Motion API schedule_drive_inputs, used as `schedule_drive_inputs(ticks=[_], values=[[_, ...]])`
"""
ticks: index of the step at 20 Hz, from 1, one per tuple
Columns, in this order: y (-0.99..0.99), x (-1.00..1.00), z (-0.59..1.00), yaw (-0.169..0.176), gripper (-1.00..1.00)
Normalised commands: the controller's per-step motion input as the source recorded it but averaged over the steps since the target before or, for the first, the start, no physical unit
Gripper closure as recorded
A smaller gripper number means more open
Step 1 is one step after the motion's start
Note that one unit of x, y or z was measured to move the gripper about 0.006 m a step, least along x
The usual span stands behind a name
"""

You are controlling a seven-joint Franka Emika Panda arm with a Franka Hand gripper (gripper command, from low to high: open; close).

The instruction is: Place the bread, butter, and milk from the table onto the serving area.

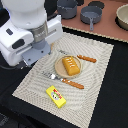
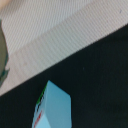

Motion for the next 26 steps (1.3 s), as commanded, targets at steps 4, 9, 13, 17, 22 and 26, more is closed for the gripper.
schedule_drive_inputs(ticks=[4, 9, 13, 17, 22, 26], values=[[0.47, -0.67, 0.00, 0.098, -1.00], [0.45, -0.69, 0.00, 0.105, -1.00], [0.43, -0.69, -0.02, 0.123, -1.00], [0.43, -0.66, -0.04, 0.134, -1.00], [0.47, -0.69, -0.12, 0.120, -1.00], [0.43, -0.61, -0.15, 0.122, -1.00]])
